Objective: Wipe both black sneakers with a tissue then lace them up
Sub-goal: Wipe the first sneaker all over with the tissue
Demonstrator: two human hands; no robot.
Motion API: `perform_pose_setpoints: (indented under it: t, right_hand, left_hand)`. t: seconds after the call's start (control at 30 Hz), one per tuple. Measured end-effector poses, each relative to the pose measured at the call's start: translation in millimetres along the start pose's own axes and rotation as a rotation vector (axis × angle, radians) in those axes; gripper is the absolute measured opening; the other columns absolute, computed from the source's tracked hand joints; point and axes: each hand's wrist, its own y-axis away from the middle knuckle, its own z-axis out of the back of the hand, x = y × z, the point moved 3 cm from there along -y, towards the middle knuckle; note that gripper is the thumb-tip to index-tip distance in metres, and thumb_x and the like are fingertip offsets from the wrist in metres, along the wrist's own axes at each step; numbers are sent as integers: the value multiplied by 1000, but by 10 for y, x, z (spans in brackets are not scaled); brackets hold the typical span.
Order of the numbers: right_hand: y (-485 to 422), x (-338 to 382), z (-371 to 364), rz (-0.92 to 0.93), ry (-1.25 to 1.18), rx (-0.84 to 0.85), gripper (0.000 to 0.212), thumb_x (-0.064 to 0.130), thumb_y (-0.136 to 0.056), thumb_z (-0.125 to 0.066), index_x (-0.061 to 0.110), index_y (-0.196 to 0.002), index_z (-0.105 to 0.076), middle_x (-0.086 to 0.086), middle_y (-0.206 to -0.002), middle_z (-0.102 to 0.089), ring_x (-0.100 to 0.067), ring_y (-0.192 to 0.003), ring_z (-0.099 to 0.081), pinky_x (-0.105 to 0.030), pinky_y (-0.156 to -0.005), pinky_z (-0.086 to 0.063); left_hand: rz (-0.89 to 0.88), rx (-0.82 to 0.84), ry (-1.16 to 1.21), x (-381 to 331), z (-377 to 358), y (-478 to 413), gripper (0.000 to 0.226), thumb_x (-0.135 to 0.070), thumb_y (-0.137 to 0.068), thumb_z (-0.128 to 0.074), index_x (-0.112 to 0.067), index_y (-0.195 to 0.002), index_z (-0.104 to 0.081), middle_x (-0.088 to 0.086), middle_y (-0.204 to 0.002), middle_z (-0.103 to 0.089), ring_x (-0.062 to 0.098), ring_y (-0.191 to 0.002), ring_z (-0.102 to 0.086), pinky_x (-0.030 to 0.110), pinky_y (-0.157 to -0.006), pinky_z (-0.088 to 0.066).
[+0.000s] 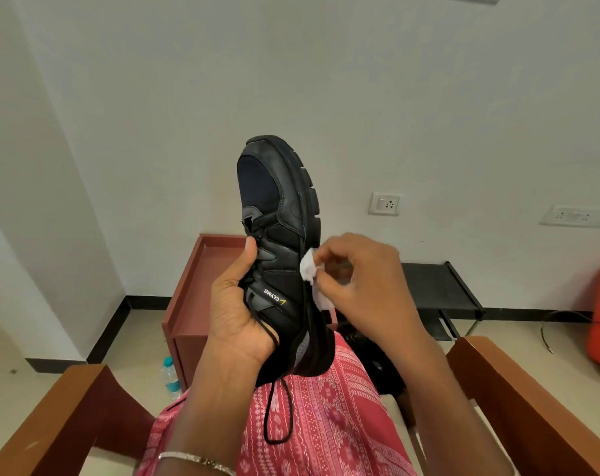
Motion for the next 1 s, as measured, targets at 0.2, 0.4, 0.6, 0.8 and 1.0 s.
perform_pose_setpoints:
  t: [0.2, 0.4, 0.6, 0.8, 1.0]
  right_hand:
    - [-13, 28, -38, 21, -77, -239, 13, 5, -83, -71, 15, -90, -68, 6, -90, -64, -7, -82, -63, -29, -74, -57]
    - [242, -78, -194, -65, -102, -117, 15, 6, -84, -70, 18, -92, -65, 8, -89, -63, -8, -82, -62, -21, -72, -52]
    - [-71, 47, 37, -73, -155, -323, 14, 8, -85, -73, 19, -94, -69, 9, -91, -65, -6, -84, -63, -24, -73, -56]
    - [55, 182, -126, 104, 7, -341, 18, 5, -90, -67, 12, -107, -66, 2, -105, -61, -10, -92, -59, -27, -77, -53]
    - [377, 61, -347, 13, -23, -302, 15, 6, -89, -69, 13, -102, -69, 4, -98, -65, -7, -87, -61, -27, -75, -54]
  left_hand:
    - [-20, -7, -41, 7, -20, 25, 39, -31, -88, -59, -2, -72, -80, 10, -77, -76, 23, -67, -76, 38, -57, -62]
    - [33, -21, -64, -3, -6, 40, 40, -31, -90, -58, 2, -85, -80, 18, -96, -77, 30, -82, -77, 44, -64, -63]
    - [29, -50, -154, 3, 25, -7, 31, -31, -89, -63, -6, -92, -81, 15, -100, -76, 31, -86, -75, 49, -80, -61]
    - [1, -43, -168, -73, 3, 44, 32, -33, -88, -62, -8, -86, -82, 13, -96, -77, 28, -81, -76, 43, -71, -63]
    - [33, -102, -128, -75, 66, 26, 46, -34, -96, -55, -1, -74, -80, 14, -81, -77, 26, -67, -76, 37, -54, -61]
